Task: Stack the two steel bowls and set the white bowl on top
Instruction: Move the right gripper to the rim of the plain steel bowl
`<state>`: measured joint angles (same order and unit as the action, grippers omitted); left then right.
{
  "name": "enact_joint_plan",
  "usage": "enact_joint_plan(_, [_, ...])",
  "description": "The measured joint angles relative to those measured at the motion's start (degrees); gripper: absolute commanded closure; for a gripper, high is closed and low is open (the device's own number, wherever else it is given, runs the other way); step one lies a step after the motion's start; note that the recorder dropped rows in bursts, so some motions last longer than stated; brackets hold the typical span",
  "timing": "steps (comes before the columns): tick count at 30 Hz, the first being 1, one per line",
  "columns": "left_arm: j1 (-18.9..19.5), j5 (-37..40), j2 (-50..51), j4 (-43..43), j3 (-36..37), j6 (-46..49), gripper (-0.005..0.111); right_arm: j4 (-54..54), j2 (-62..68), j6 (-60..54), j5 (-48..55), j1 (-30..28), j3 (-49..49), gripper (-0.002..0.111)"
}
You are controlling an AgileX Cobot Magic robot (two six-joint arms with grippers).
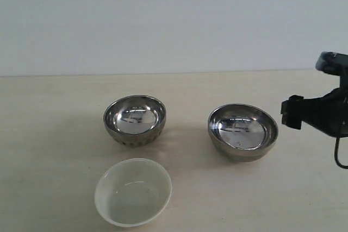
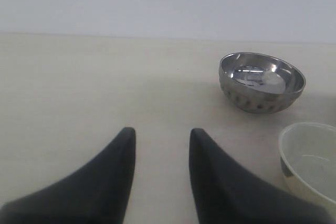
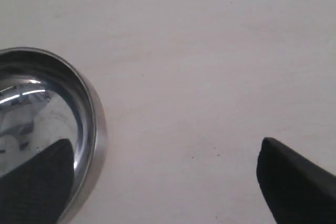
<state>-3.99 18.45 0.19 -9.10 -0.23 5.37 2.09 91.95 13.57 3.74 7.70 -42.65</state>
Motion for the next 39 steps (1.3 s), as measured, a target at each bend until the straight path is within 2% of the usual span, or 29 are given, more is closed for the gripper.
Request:
enact_joint_plan(10, [0.0,0.0,0.0,0.0,0.0,0.0,0.074,0.1,8.8,0.0,-5.4,6.1,-5.2,0.024])
enact_joint_plan(12, [0.0,0.0,0.0,0.0,0.0,0.0,0.074,0.1,10.6,0.0,-5.4,6.9,-6.2,0.028])
enact_joint_plan(17, [0.0,0.0,0.0,0.0,0.0,0.0,0.074,0.4,14.7,0.6,-4.6,7.2,-7.7,0.05])
enact_joint_plan(18, [0.0,0.0,0.0,0.0,0.0,0.0,0.074,0.4,15.3,0.9,-4.5,7.2,-7.8,0.062])
enact_joint_plan(19, [0.0,0.0,0.0,0.0,0.0,0.0,0.074,0.4,15.9,1.1,-4.5,7.2,-8.0,0.07])
enact_joint_plan(20, [0.0,0.0,0.0,0.0,0.0,0.0,0.074,0.5,16.0,1.2,-4.6,7.2,-8.0,0.085])
enact_joint_plan(22, [0.0,0.0,0.0,0.0,0.0,0.0,0.074,0.6,16.0,1.9,-4.8,7.2,-8.0,0.103])
enact_joint_plan(23, [0.0,0.0,0.0,0.0,0.0,0.0,0.074,0.6,16.0,1.9,-4.9,7.2,-8.0,0.108])
enact_joint_plan(31, [0.0,0.0,0.0,0.0,0.0,0.0,0.074,1.0,15.3,3.0,-5.6,10.0,-8.2,0.108])
enact_joint_plan(39, [0.0,0.0,0.0,0.0,0.0,0.0,0.074,0.9,12.3,3.0,1.9,18.4,-13.2,0.108])
